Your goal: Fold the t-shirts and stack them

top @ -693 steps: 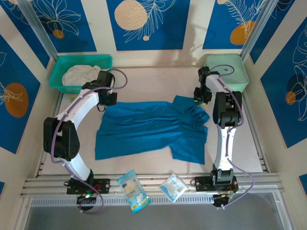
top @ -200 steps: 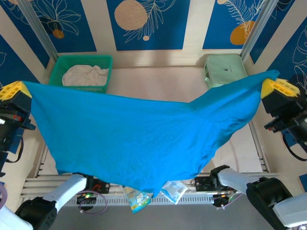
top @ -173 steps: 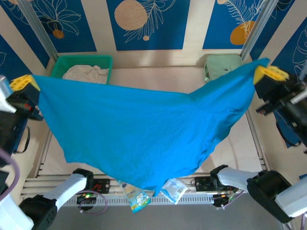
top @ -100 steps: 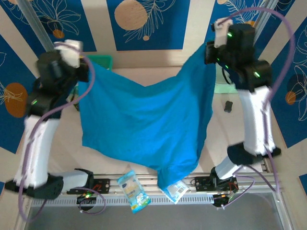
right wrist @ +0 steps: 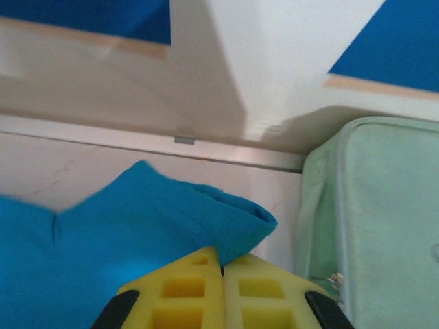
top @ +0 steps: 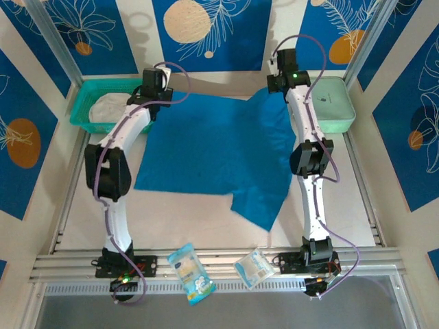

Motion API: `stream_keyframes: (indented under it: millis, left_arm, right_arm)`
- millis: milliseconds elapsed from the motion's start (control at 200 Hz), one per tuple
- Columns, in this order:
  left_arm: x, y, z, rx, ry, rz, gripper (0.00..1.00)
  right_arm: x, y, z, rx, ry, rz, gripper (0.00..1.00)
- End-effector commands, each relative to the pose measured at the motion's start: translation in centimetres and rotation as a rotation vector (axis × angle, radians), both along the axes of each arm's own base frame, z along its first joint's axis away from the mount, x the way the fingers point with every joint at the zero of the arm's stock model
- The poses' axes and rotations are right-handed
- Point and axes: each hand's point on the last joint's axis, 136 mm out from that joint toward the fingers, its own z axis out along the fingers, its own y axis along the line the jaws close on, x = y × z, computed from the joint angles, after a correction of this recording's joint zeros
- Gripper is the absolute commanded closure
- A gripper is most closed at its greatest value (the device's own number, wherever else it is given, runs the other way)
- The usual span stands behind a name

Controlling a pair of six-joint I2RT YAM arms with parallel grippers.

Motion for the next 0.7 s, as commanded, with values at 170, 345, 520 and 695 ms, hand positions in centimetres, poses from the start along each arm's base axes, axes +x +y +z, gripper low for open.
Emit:
stream_keyframes:
  millis: [170, 345, 520, 695]
  left_arm:
    - [4.6, 0.6, -1.1, 0.029, -0.056, 0.017, 1.00]
    - [5.0, 0.9, -2.3, 0.028, -0.043, 0.019, 1.00]
    - [4.9, 1.8, -2.0, 0.063, -0.050, 0.018, 1.00]
    - [5.2, 2.1, -1.6, 0.117, -0.091, -0.011, 1.00]
  right_arm:
    - [2.8, -0.4, 1.3, 0.009, -0.135, 0.009, 1.00]
    - [2.2, -0.6, 1.7, 0.021, -0.122, -0.001, 1.00]
    - [0.5, -1.2, 2.0, 0.059, -0.079, -0.018, 1.00]
    - [-1.4, -1.2, 1.8, 0.108, -0.064, -0.020, 1.00]
